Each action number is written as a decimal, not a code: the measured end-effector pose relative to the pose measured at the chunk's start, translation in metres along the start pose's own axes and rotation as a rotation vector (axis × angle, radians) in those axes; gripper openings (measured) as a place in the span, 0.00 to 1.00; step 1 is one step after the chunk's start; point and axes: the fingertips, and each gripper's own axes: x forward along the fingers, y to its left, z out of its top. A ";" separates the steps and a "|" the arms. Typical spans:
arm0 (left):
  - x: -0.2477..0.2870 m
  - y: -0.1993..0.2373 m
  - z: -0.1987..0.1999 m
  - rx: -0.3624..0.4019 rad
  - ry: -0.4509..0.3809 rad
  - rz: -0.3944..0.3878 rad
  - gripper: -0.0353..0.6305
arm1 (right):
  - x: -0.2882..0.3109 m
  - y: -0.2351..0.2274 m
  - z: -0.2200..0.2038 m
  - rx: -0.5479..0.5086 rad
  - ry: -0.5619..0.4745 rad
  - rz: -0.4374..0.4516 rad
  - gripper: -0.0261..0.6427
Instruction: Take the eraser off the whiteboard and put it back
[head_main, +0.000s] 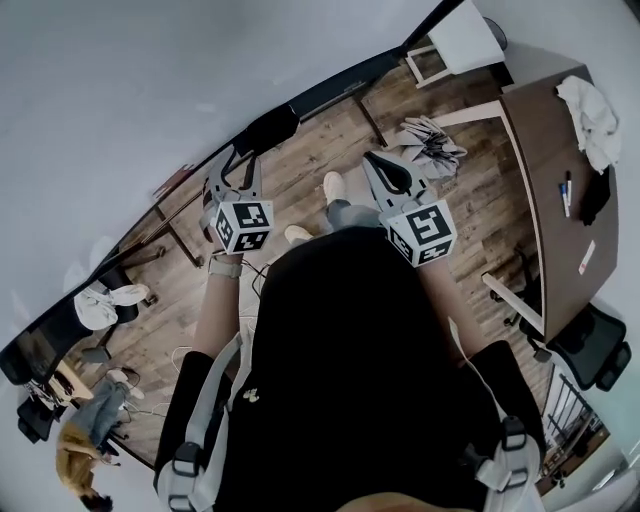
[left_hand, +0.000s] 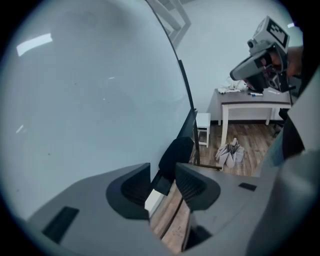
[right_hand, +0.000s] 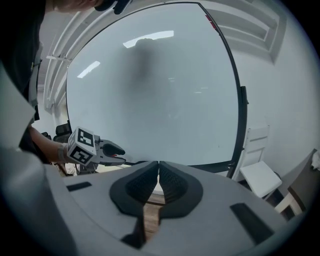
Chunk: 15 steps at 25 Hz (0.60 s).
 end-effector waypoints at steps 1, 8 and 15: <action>-0.006 0.003 -0.001 -0.025 -0.004 0.008 0.28 | 0.004 0.004 0.002 -0.009 -0.001 0.021 0.07; -0.052 0.029 -0.008 -0.170 -0.055 0.081 0.07 | 0.033 0.041 0.019 -0.066 -0.009 0.148 0.07; -0.102 0.059 -0.009 -0.399 -0.160 0.136 0.07 | 0.063 0.086 0.038 -0.134 -0.005 0.300 0.07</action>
